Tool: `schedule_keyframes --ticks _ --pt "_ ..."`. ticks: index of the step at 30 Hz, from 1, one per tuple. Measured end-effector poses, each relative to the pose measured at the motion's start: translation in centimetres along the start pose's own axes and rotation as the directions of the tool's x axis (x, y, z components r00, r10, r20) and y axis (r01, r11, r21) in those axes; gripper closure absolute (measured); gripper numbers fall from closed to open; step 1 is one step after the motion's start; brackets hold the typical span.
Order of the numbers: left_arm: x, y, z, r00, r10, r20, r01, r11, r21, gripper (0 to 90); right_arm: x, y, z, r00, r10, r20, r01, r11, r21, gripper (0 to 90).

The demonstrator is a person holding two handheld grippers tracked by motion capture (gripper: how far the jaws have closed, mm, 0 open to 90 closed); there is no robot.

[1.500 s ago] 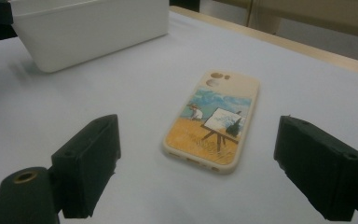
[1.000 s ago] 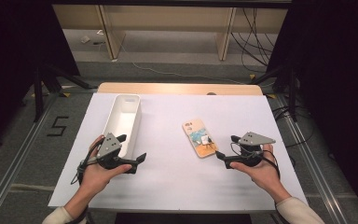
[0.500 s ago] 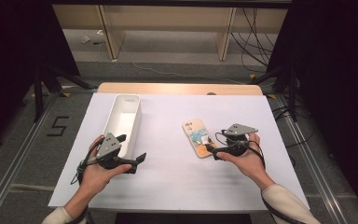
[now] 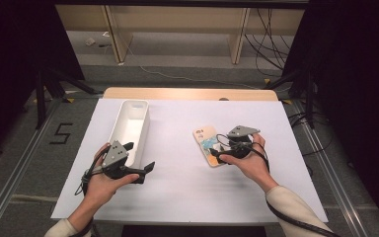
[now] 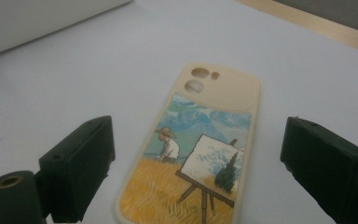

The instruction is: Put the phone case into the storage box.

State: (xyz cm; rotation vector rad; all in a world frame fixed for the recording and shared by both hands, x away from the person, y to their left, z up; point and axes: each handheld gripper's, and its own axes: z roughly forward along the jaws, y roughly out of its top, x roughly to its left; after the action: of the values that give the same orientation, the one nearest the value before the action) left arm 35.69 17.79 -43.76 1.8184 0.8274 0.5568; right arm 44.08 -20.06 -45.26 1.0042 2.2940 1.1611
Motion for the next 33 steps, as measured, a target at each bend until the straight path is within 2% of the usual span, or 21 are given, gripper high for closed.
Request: schedule_keyframes --ticks 8,33 --pt "0.0 0.0 0.0 1.0 -0.001 0.001 0.001 1.0 -0.002 1.0 0.0 0.8 1.7 0.9999 0.014 0.0 -0.014 0.9998 0.015 10.4" --pt "0.0 0.0 0.0 1.0 -0.005 0.003 0.005 1.0 -0.003 1.0 0.1 1.9 4.3 0.9991 0.041 0.014 -0.042 0.9983 0.041 9.3"
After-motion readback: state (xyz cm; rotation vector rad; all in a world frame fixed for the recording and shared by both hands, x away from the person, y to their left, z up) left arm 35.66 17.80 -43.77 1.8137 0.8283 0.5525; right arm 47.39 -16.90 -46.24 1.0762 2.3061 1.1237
